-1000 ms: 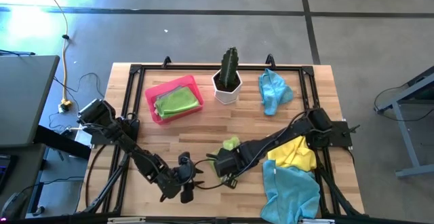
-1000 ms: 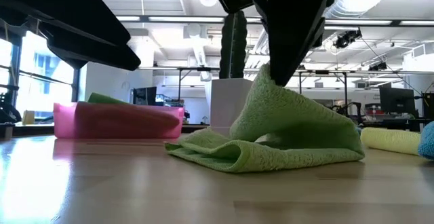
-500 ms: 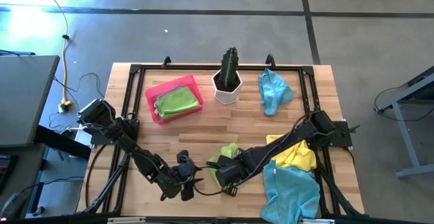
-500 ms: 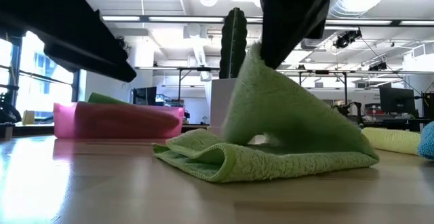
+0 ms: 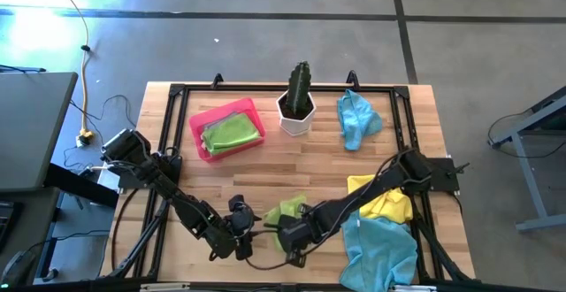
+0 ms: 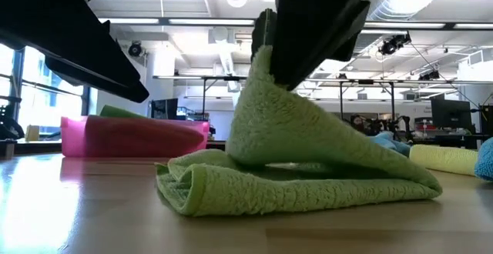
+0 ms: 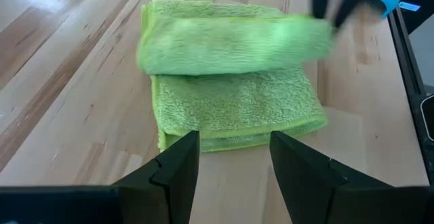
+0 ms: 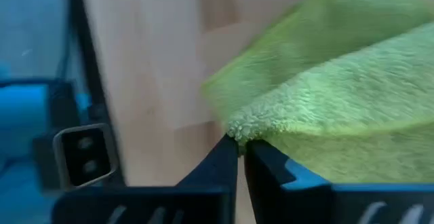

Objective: Fold microfiber towels
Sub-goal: Fold the light green microfiber cloth

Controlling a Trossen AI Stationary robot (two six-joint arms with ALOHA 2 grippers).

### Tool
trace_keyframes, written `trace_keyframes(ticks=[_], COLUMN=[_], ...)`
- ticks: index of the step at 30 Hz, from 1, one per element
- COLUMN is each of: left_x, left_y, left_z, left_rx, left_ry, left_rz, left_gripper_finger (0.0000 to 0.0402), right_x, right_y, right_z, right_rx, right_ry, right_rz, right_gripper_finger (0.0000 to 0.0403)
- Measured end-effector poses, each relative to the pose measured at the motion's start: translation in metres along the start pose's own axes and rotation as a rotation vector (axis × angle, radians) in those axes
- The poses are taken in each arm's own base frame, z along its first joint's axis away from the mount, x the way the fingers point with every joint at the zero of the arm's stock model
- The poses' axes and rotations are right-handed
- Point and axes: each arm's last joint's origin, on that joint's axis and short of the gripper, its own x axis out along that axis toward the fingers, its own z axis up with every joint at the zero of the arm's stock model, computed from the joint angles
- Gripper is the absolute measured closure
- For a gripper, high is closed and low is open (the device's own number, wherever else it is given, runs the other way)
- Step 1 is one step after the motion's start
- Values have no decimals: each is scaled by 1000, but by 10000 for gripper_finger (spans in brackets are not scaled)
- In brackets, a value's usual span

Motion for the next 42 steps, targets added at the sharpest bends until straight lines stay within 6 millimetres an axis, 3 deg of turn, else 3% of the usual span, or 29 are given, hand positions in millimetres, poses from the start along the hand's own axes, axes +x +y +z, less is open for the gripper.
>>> trace_keyframes(ticks=[12,18,24,35,42], left_x=[0,0,5,30,52], left_y=[1,-1,-1,21,18], left_z=[-1,4,16,34,30], left_rx=[3,11,32,23,76], left_ry=[6,-73,-134,-109,-145], left_rz=[4,33,12,12,-57], left_gripper_finger=[229,229,229,229,229], right_x=[3,-1,14,15,36], right_y=[11,-1,-18,0,0], right_z=[0,-7,-25,-42,-66], right_rx=[-166,-108,-114,-258,-240], right_ry=[21,83,123,-24,-76], right_rz=[147,1,-175,-298,-267], right_gripper_finger=[318,316,316,316,316])
